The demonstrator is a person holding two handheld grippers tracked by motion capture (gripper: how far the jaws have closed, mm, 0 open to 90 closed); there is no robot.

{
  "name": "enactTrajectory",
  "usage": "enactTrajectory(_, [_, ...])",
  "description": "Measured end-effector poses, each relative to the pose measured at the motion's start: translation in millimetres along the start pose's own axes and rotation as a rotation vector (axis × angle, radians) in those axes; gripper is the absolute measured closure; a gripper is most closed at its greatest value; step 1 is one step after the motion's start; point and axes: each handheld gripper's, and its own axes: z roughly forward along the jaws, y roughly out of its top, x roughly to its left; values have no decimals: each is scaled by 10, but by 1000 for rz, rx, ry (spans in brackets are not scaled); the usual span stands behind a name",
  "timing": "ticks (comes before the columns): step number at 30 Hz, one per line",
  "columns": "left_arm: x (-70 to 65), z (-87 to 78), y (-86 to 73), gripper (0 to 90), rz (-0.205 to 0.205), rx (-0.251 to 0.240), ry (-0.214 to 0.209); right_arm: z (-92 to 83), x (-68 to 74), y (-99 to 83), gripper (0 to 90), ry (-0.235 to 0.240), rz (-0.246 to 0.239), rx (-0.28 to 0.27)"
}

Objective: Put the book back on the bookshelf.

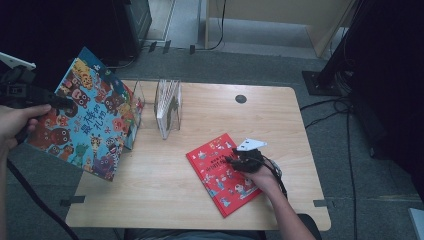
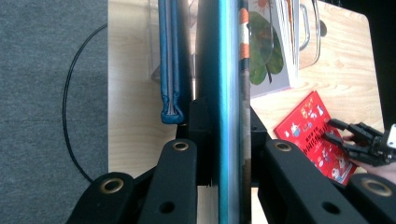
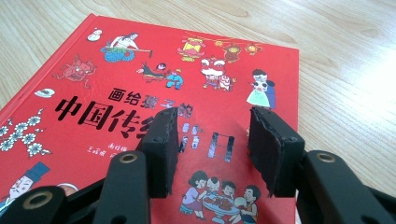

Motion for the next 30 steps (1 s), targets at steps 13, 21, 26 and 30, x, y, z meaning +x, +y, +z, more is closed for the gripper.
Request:
enactTrajectory(13, [-79, -27, 24, 800, 24, -16, 14, 4, 4, 1, 536, -2, -3, -2])
enactTrajectory(21, [-229, -29, 120, 798, 40, -21, 30, 7, 9, 4, 542, -1, -4, -1])
enactTrajectory(26, [-247, 50, 222, 801, 30, -35, 37, 7, 12, 3, 546, 5, -4, -1])
enactTrajectory(30, [-261, 139, 313, 802, 29, -42, 48, 6, 12, 3, 546, 5, -5, 0])
